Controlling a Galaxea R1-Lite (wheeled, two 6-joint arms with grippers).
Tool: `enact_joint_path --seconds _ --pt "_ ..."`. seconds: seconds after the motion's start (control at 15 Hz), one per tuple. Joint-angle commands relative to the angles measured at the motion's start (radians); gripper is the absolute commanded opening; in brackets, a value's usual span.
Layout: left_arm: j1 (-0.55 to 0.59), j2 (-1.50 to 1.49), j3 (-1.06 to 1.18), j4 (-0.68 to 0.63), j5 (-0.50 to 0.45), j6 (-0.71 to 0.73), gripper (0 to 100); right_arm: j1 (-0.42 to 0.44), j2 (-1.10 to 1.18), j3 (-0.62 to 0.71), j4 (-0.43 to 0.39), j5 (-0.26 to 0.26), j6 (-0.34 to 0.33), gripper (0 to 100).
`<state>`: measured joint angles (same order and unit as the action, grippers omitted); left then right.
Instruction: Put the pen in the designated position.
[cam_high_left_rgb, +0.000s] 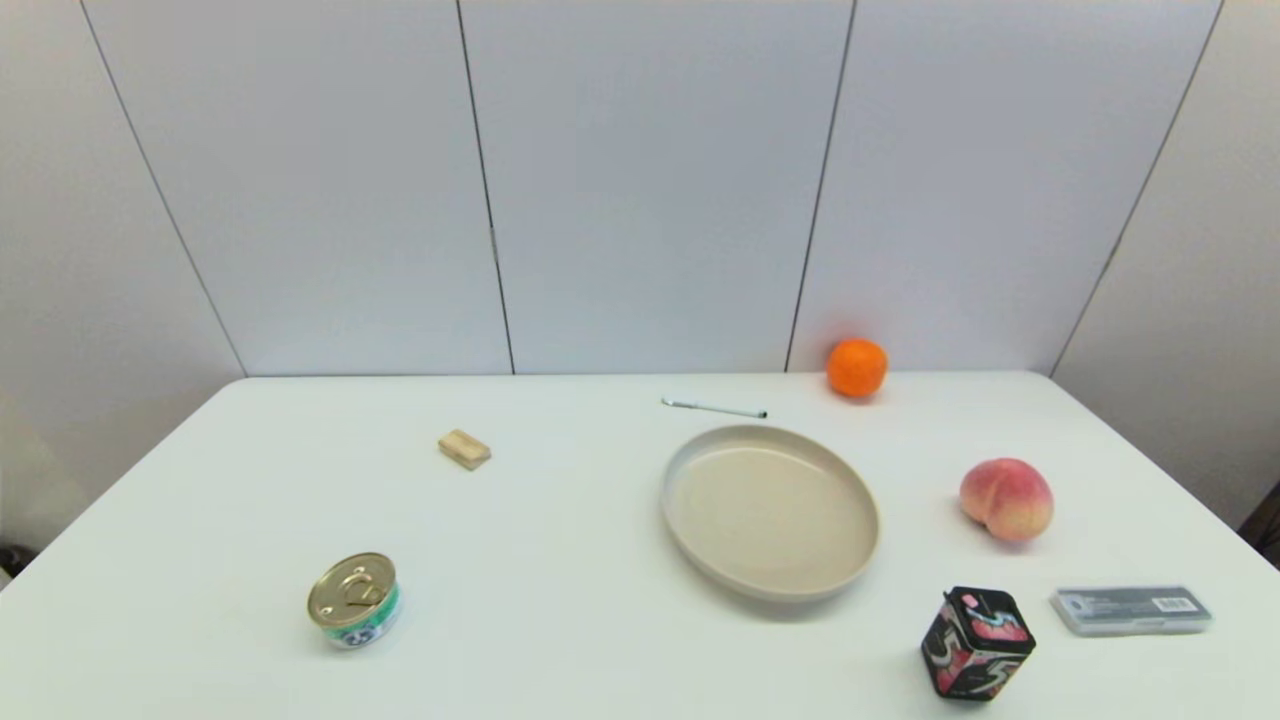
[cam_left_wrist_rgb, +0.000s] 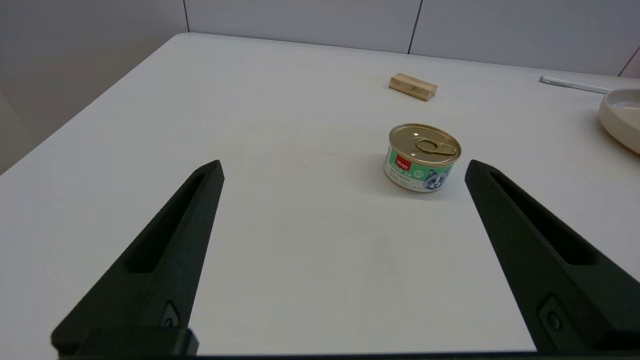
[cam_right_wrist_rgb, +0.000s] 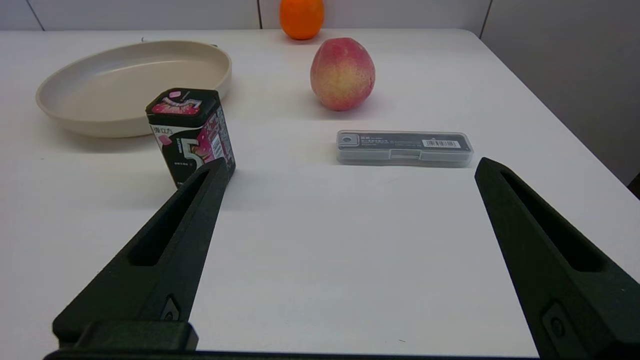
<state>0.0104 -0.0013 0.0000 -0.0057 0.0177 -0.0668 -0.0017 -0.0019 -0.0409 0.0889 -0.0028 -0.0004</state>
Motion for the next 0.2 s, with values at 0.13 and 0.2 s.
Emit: enact_joint_path --seconds 0.13,0.2 --pt "0.000 0.000 0.000 0.000 0.001 -0.001 100 -0.001 0.002 -0.001 0.000 0.001 0.000 100" --pt "0.000 0.000 0.000 0.000 0.001 -0.001 100 0.000 0.002 -0.001 0.000 0.001 0.000 100"
